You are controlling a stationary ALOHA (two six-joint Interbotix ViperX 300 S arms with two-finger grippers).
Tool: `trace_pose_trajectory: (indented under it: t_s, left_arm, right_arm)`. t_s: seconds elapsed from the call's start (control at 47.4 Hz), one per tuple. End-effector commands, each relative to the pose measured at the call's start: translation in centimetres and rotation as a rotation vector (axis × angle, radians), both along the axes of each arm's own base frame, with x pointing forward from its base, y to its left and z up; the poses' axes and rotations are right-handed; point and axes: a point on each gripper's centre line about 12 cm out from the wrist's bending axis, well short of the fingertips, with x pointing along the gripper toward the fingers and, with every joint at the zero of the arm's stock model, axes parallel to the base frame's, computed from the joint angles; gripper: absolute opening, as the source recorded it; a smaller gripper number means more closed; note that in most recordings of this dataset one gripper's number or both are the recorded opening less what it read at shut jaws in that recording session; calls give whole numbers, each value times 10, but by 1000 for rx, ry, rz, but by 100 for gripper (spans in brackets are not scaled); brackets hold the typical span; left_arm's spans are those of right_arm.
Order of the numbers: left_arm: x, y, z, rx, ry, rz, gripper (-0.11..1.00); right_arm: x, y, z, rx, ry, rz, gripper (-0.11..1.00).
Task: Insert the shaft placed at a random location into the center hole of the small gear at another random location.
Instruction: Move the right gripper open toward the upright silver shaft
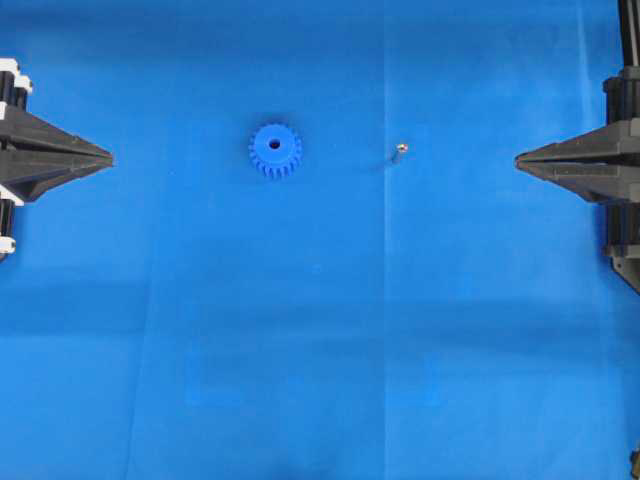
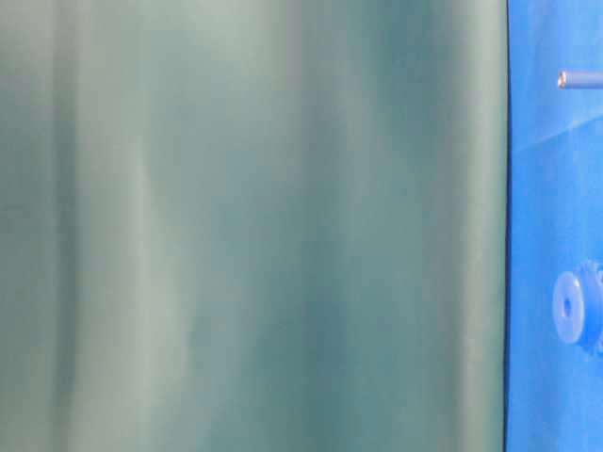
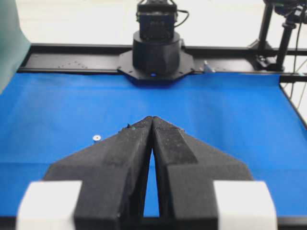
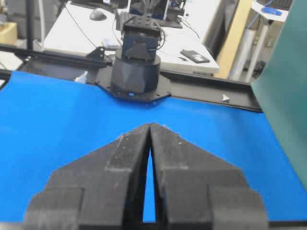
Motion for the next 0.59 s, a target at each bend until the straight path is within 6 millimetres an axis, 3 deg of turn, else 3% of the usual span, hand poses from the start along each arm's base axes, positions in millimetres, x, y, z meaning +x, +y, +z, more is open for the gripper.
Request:
trace_pose_trajectory:
  t_s: [0.0,0.169,0.38,0.485,0.569]
  left_arm:
    - [4,0,7,-3,-11,-1,0]
    - [2,0,8,-11,-18,-1,0]
    - [2,0,8,-11,-15,-1,0]
    - [2,0,8,-11,-15,-1,0]
    - [2,0,7,-11,-14,-1,0]
  right_arm:
    - [1,-1,6,-14,-17,-7,0]
    - [8,-10,1,-8,36,-49,-6]
    - [20,-34,-24,15,128,-155,-5]
    - [27,-44,-37,33,173,-193,2]
    - [34,-51,-52,56,218,-219,16]
